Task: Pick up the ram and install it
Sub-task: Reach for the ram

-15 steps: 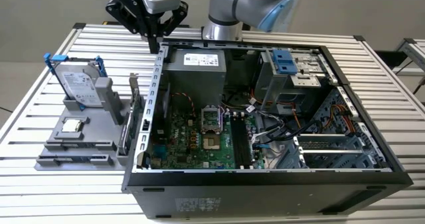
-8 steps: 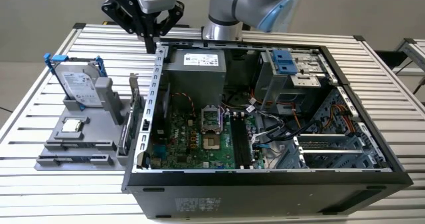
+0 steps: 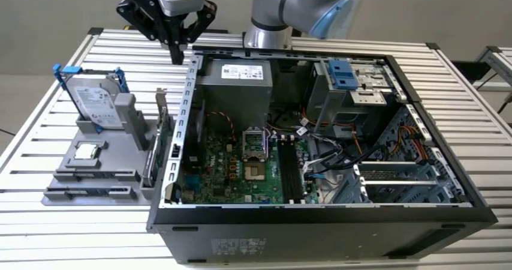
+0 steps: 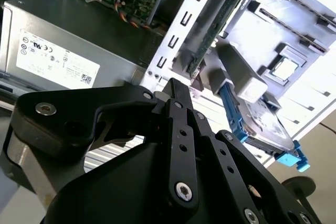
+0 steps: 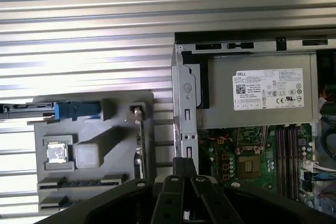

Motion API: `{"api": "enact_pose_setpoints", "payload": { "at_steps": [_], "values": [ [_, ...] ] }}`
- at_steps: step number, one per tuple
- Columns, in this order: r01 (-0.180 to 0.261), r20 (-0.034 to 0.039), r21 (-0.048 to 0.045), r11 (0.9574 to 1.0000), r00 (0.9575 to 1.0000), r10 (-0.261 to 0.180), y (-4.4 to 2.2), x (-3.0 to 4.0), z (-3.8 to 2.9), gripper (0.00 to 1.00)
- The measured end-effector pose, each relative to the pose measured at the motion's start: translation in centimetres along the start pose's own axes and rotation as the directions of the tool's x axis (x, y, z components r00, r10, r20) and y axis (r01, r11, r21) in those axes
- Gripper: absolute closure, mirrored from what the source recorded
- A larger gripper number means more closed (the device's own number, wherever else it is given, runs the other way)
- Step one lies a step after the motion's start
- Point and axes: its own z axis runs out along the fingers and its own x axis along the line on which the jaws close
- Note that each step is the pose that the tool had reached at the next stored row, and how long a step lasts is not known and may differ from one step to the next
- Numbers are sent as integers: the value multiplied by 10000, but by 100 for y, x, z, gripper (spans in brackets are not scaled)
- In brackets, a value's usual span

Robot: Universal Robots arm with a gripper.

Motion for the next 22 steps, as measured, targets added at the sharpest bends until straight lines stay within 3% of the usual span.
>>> {"api": "enact_pose_setpoints", "payload": {
  "at_steps": [22],
  "values": [
    [0, 0, -1, 10000, 10000, 0, -13, 189, -4, 100]
  ]
}}
